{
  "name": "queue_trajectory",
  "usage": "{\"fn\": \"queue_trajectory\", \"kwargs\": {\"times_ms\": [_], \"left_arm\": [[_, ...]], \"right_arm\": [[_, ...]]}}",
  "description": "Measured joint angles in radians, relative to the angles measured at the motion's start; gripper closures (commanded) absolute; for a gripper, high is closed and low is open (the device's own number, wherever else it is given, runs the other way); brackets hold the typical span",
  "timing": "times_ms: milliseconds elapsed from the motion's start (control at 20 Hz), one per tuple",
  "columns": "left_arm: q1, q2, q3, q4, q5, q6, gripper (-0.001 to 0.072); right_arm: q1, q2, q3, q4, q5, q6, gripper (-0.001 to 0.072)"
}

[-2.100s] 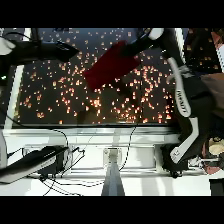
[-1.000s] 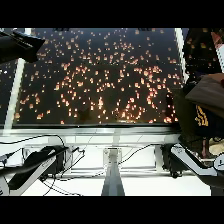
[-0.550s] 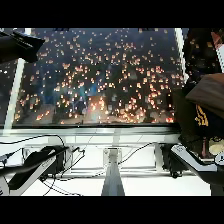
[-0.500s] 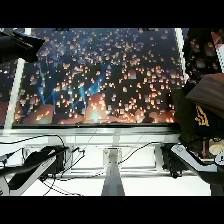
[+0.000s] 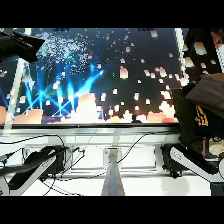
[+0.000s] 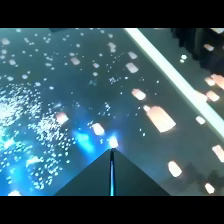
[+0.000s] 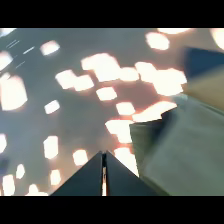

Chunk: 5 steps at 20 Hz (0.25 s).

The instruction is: Fold the clothes and pants, and hang the long-sleeved shirts on hangers.

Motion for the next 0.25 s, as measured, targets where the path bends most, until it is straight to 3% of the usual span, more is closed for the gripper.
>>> {"fn": "queue_trajectory", "kwargs": {"times_ms": [250], "left_arm": [[0.000,0.000,0.000,0.000,0.000,0.000,0.0690]], "right_arm": [[0.390,-0.085,-0.005,-0.156,-0.028,-0.007,0.0699]]}}
